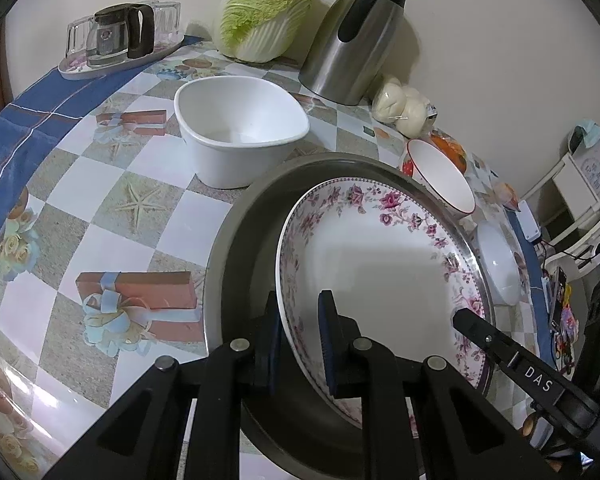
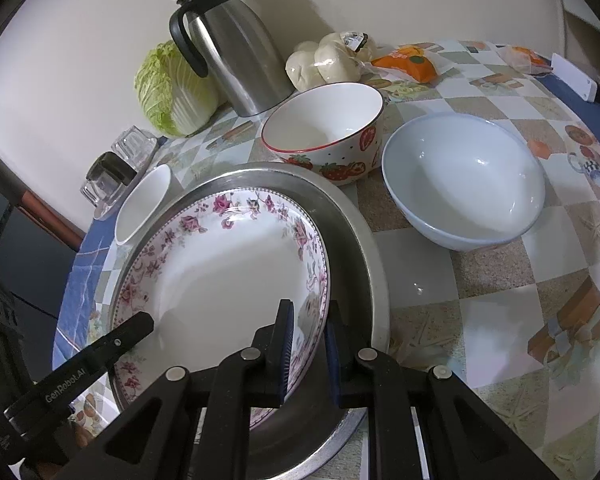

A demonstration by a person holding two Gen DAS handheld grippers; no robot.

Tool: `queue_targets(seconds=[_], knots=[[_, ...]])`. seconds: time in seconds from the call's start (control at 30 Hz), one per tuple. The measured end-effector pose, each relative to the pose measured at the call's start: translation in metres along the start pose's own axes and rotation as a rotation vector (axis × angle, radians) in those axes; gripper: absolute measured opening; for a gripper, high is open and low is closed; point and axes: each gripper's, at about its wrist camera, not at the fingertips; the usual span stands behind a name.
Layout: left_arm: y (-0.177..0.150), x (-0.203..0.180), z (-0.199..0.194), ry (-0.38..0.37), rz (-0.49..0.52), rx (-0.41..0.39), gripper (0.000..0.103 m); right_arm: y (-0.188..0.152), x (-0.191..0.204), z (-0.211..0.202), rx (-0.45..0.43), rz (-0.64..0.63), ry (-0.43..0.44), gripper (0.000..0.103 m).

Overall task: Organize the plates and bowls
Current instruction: 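Lower the pink-floral plate into the steel tray with both grippers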

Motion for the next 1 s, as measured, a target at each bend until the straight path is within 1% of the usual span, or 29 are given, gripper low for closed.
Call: queue_targets(seconds=[0.13, 0.2, 0.4, 0.5, 0.6, 0.73, 0.83, 0.9, 1.0], knots=[[0.000, 0.000, -0.001, 0.008, -0.002, -0.001, 0.017, -0.001, 0.003, 0.000, 0.002, -0.019, -0.018, 0.017], [0.000, 0.001, -0.001, 0.014, -0.004, -0.002, 0.019, -0.001, 0.003, -0.001, 0.000, -0.022, -0.022, 0.017], [0.000, 0.003, -0.003, 0.025, -0.008, -0.008, 0.019, 0.000, 0.005, -0.003, -0.010, -0.041, -0.043, 0.016], [0.000, 0.004, -0.003, 0.018, -0.014, -0.008, 0.019, 0.000, 0.004, -0.005, -0.016, -0.043, -0.047, 0.016], [0.001, 0.003, -0.003, 0.017, -0.017, -0.004, 0.019, 0.002, 0.005, -0.012, -0.036, -0.050, -0.057, 0.018], [0.001, 0.003, -0.005, 0.015, -0.022, 0.004, 0.021, 0.004, 0.009, -0.022, -0.062, -0.061, -0.052, 0.018], [0.001, 0.001, -0.011, 0.000, -0.021, -0.009, 0.031, 0.005, 0.016, -0.029, -0.082, -0.088, -0.061, 0.018], [0.002, -0.002, -0.016, -0.005, -0.010, -0.027, 0.041, 0.004, 0.022, -0.034, -0.095, -0.116, -0.070, 0.027], [0.002, -0.009, -0.026, -0.006, 0.015, -0.058, 0.048, 0.003, 0.027, -0.037, -0.104, -0.150, -0.089, 0.029]])
Point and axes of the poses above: each gripper's, at about its wrist camera, not at the fingertips, and z roughly the way its jaws point, x to its left, y to its top, and after that the axes turned 3 degrees about y, right-handed
